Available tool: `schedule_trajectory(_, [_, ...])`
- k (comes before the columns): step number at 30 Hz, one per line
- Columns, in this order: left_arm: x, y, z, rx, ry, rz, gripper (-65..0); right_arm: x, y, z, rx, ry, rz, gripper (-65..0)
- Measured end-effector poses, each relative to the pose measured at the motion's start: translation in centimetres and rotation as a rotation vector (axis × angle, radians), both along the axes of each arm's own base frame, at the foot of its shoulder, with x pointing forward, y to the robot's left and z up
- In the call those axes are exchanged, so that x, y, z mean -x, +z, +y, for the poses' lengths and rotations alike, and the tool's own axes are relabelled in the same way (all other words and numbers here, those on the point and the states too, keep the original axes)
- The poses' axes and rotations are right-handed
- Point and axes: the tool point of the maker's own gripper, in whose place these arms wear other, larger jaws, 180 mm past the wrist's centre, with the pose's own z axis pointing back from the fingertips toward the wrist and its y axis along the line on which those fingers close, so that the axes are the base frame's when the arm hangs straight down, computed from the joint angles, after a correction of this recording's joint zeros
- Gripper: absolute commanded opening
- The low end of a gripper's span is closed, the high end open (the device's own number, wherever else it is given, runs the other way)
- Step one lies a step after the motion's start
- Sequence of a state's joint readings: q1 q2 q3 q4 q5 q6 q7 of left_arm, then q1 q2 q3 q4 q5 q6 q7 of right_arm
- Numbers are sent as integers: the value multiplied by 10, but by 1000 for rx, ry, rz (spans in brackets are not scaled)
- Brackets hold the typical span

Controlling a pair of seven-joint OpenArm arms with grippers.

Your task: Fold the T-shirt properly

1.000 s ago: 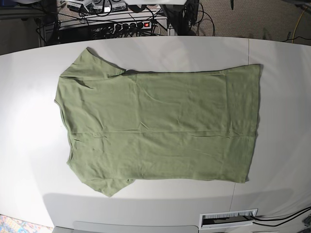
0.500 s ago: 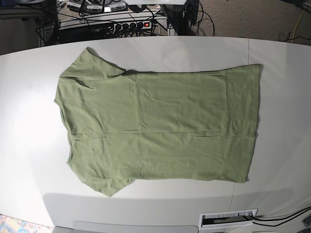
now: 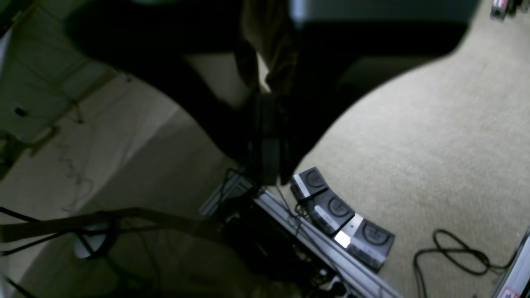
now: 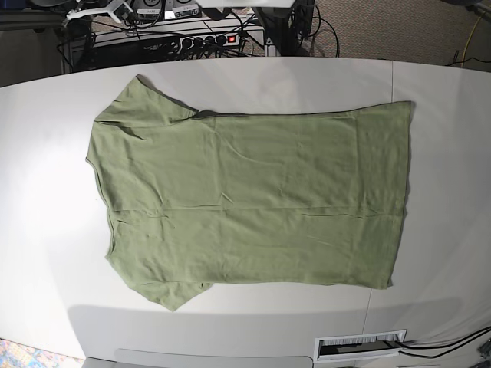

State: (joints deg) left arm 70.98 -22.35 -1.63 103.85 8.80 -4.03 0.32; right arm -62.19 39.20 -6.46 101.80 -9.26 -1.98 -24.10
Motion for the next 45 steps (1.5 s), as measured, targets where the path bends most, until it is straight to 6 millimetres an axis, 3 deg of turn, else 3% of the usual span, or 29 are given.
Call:
schedule_trajectory(8, [-33, 23, 11, -129, -50, -101, -634, -29, 27, 7, 34, 58, -85, -650])
schedule_trajectory(13, [-58, 43, 6, -163, -85, -176, -634, -39, 35, 16, 33, 88, -115, -650])
schedule_trajectory(23, [-98, 83, -8, -148, -72, -286, -634, -46, 41, 12, 82, 122, -146, -650])
schedule_trajectory(26, [-106, 87, -8, -158, -104, -319, -634, -48, 42, 11, 101, 146, -155, -650])
schedule_trajectory(31, [-138, 94, -4, -200, -191, -425, -634, -56, 51, 9, 167, 206, -185, -650])
schedule_trajectory(41, [-199, 114, -2, -252, -260, -622, -634, -97, 94, 27, 236, 255, -340, -650])
schedule_trajectory(45, [-207, 95, -1, -256, -353, -589, -634, -122, 107, 17, 327, 251, -407, -650])
